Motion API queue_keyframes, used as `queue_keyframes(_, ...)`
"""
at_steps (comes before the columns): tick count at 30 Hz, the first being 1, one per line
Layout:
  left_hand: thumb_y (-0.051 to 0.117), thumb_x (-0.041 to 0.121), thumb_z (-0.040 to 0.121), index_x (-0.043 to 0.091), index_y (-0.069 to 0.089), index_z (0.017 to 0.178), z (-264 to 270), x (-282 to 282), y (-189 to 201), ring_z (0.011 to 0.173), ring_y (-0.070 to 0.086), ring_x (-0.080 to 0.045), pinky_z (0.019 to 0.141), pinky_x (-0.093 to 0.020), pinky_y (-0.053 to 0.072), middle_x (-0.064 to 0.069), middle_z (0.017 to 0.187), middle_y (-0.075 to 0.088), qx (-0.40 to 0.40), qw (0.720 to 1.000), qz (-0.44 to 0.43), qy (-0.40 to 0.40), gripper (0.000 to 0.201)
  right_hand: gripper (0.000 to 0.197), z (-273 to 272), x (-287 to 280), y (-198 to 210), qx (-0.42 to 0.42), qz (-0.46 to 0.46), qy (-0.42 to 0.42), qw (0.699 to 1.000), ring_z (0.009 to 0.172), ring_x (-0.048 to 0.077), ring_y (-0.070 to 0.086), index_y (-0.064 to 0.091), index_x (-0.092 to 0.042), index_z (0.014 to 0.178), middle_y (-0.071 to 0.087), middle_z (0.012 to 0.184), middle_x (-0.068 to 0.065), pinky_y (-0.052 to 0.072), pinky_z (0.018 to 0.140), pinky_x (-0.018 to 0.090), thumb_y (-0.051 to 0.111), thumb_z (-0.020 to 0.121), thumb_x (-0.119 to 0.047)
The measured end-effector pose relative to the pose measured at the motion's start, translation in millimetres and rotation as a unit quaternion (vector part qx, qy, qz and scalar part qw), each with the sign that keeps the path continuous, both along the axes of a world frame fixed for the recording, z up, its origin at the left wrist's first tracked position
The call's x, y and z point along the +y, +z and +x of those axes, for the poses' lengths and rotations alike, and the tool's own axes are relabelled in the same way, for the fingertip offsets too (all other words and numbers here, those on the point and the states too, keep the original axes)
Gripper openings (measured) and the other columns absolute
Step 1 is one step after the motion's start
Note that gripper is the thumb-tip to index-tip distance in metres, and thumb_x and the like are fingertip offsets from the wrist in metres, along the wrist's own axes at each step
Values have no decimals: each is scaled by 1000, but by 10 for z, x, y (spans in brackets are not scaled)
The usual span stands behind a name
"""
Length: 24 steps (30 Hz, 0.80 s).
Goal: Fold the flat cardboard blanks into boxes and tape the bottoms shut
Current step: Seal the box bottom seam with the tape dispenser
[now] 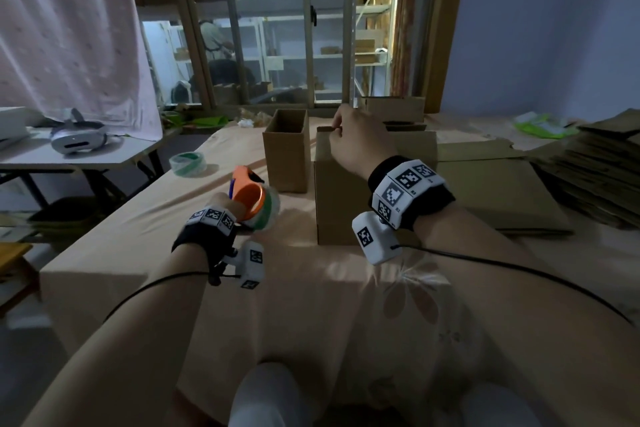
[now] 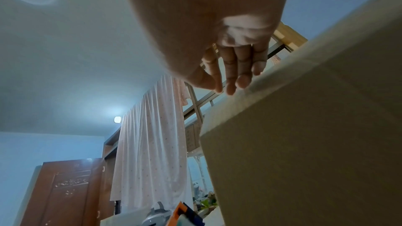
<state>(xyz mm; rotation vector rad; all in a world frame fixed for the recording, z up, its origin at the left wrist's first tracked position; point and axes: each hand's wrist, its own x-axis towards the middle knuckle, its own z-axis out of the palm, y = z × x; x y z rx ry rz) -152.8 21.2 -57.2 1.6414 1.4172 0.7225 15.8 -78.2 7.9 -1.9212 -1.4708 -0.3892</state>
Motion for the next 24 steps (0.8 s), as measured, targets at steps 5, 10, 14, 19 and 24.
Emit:
queue_keyframes(5,56,-6,88,-5,50,112,-136,27,-119,95,63,-40,73,-47,59,-27,111,58,-193,970,-148,-6,25,16,-189,-107,86,4,-22,13,1000,85,28,63,58,-9,100,65,91,10,55,77,43,50,93,-20)
queue_keyframes(10,46,-4,94,6,56,92,-148,-256,-166,85,60,-32,63,-43,59,-17,96,61,-279,932,-211,-90,15,21,-354,-236,127,-1,-133,41,990,89,27,61,63,-6,98,65,96,10,53,78,38,50,93,-22)
queue_keyframes(14,46,5,97,5,55,116,-215,-455,-201,97,61,-34,79,-46,57,-17,106,63,-287,919,-232,-141,21,22,-332,-322,125,38,-199,48,978,86,27,65,65,-5,93,69,94,12,56,76,37,50,93,-21)
queue_keyframes(19,45,8,98,5,52,123,-239,-638,-380,90,63,-29,77,-42,59,-14,104,64,-265,912,-222,-220,26,28,-292,-411,77,94,-259,61,959,78,29,72,69,0,95,74,82,13,61,75,42,48,96,-18)
queue_keyframes(24,56,3,92,8,58,114,-203,-882,-544,82,71,-21,66,-32,59,-12,101,69,-200,908,-183,-320,23,26,-225,-495,36,140,-320,71,934,63,25,59,67,3,101,70,80,16,50,56,32,56,95,-20)
